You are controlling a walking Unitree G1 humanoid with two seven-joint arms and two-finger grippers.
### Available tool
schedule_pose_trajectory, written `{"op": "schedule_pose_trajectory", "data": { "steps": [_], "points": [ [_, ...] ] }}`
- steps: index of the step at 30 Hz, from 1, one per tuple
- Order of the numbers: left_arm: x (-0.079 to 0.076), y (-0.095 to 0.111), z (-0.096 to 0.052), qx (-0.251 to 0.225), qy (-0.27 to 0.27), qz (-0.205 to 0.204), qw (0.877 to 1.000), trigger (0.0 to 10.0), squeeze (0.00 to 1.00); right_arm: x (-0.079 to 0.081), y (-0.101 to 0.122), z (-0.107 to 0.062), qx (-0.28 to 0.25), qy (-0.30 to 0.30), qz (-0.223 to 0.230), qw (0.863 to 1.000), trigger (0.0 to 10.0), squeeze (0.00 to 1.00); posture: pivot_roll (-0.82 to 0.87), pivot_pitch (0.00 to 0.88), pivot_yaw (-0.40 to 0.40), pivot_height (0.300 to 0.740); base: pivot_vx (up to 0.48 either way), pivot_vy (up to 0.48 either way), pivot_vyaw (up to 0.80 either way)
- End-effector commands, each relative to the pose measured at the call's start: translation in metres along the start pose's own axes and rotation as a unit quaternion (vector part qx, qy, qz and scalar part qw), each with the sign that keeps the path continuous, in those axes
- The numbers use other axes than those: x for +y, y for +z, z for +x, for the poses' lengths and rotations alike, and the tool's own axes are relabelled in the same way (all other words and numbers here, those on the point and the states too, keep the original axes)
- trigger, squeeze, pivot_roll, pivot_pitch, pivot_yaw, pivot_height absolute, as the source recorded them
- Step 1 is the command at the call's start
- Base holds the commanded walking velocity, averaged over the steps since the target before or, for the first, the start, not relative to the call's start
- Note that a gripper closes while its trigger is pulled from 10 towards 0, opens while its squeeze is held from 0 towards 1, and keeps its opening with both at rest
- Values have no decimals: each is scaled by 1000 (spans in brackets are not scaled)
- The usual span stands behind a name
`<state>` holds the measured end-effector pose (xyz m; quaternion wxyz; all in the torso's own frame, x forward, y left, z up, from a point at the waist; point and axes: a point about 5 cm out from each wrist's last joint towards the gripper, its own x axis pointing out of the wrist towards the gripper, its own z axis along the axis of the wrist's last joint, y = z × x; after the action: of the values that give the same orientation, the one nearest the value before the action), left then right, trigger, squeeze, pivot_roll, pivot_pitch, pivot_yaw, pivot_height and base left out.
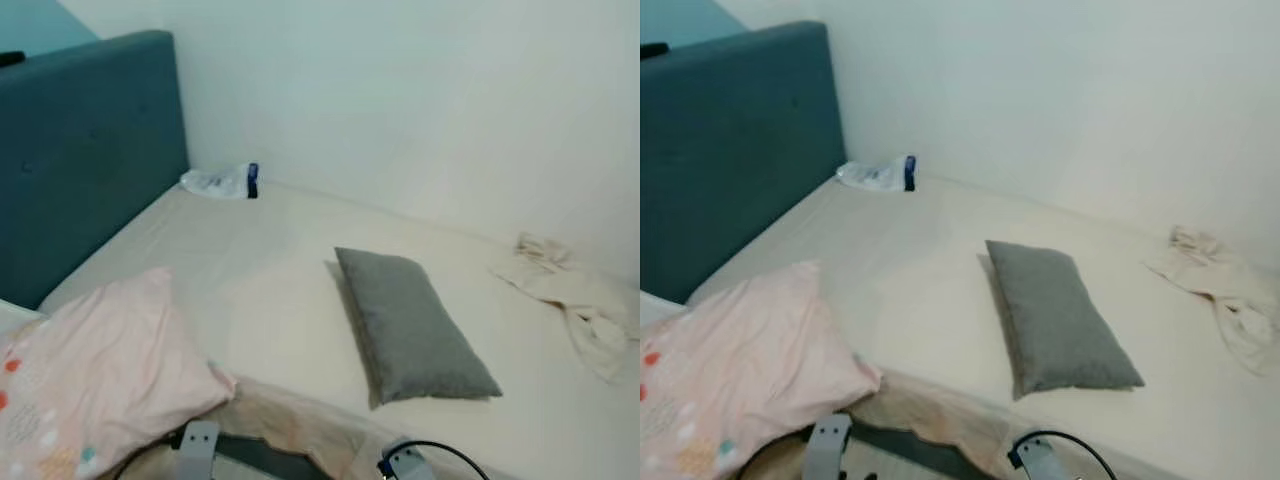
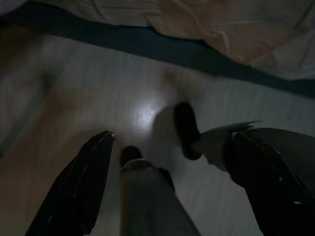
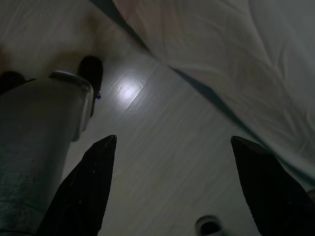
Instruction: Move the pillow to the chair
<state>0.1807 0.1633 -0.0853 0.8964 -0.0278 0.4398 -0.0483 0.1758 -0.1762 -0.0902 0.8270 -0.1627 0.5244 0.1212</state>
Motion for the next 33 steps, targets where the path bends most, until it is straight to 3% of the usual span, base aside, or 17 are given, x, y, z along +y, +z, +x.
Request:
{"op": "schedule_pose_trajectory", "data": {
  "steps": [1,10,26,33],
  "points": [
    [0,-1,0,3,2,3,1000,10000,0,0,0,0,2,2,3,1000,10000,0,181,0,-105,740,0,0,-731],
    [1,-2,0,2,10,-12,1000,10000,0,1,1,0,-2,2,-2,1000,10000,0,189,0,-112,740,0,0,-731],
    [-9,-14,-2,23,-30,-9,999,10000,0,3,-6,0,7,22,-49,999,10000,0,180,0,-125,740,0,0,0],
    [-10,-14,-2,27,-40,-11,999,10000,0,1,-1,0,1,16,-43,999,10000,0,168,0,-109,740,0,0,0]
  ]
}}
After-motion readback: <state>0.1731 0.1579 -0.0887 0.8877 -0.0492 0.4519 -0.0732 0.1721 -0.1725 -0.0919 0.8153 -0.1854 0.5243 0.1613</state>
